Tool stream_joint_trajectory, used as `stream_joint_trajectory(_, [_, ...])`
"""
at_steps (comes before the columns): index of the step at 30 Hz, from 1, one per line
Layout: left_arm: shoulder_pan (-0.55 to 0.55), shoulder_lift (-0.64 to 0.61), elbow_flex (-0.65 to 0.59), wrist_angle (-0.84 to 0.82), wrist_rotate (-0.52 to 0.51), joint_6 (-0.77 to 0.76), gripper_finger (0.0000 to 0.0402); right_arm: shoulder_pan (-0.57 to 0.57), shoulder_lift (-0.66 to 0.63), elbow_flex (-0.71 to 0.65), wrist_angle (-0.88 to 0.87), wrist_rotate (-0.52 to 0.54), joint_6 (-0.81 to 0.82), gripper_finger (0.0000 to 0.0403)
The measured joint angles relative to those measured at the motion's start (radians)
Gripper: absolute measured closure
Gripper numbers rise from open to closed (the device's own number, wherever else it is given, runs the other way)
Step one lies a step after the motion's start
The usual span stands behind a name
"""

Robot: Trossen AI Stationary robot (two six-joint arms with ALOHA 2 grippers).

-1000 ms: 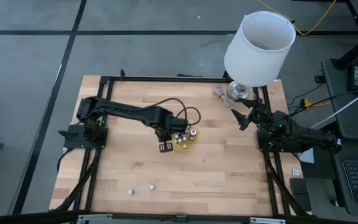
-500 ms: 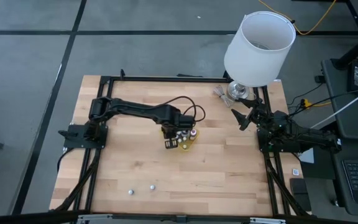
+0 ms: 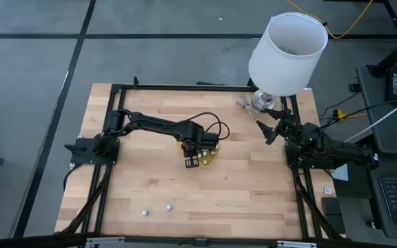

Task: Pick & Place food coloring
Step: Put the small purple food coloring bottle into the yellow bin

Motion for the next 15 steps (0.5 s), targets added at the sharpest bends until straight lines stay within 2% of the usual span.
stream_joint_trajectory(15, [-0.006,0.024,-0.020,0.026,0.012,0.017,0.0336,0.000,0.000,0.000,0.000,0.000,0.000,0.0022])
